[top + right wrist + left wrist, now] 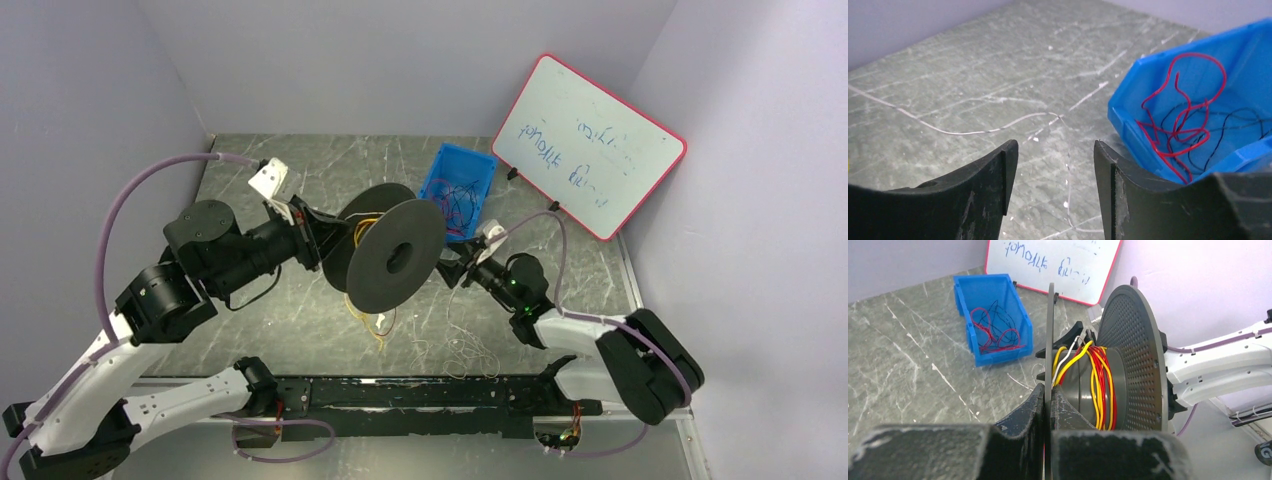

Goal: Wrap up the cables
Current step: Wrap the cable around the cable reel.

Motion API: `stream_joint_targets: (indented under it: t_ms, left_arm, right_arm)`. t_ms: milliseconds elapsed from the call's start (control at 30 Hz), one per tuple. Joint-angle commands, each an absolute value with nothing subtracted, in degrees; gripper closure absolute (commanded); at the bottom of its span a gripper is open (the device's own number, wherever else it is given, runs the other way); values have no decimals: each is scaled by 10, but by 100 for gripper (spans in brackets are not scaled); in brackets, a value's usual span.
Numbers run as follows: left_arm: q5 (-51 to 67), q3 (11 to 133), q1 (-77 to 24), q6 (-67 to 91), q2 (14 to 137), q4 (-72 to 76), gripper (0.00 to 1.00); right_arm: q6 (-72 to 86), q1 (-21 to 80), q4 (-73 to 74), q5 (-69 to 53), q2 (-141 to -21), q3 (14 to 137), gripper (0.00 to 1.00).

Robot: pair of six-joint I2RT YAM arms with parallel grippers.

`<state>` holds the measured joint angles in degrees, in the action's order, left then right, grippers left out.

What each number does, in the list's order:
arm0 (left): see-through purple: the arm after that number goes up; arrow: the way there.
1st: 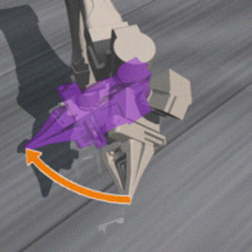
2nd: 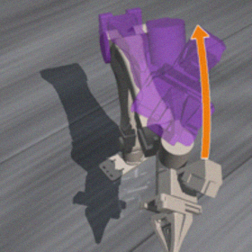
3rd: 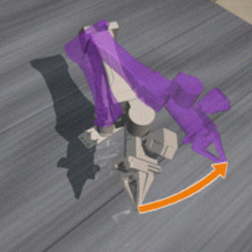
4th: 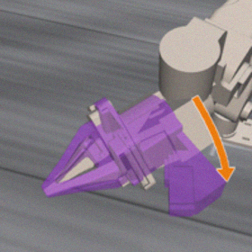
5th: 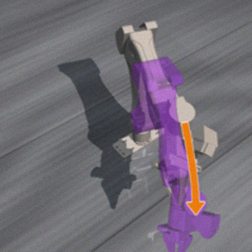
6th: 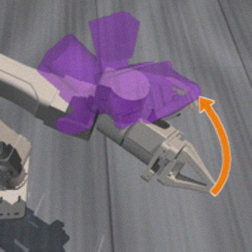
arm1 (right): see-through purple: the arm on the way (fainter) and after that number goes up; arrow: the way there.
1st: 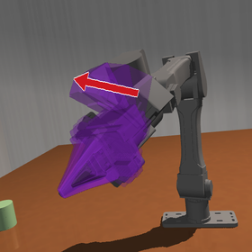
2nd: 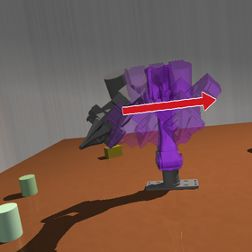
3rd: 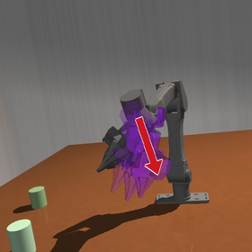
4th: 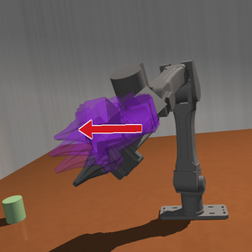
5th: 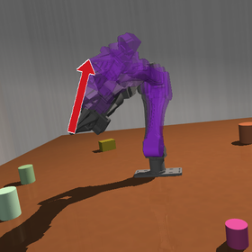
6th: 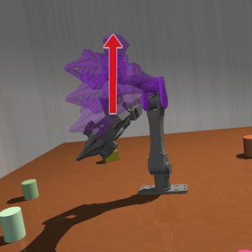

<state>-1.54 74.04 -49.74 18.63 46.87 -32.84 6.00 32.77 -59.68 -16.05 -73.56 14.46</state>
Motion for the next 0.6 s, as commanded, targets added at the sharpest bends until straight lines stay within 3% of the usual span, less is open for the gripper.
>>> stream_joint_targets:
  t_ms: [0,267,567]
  left_arm:
    - [7,794,-501,179,468,-294,93]
    - [33,825,-501,169,476,-303,93]
    - [48,850,-501,164,485,-304,93]
  right_arm:
    - [38,326,-635,-177,-685,127,39]
    - [31,327,-660,-224,-671,115,35]
    - [53,330,-748,-232,-806,137,33]
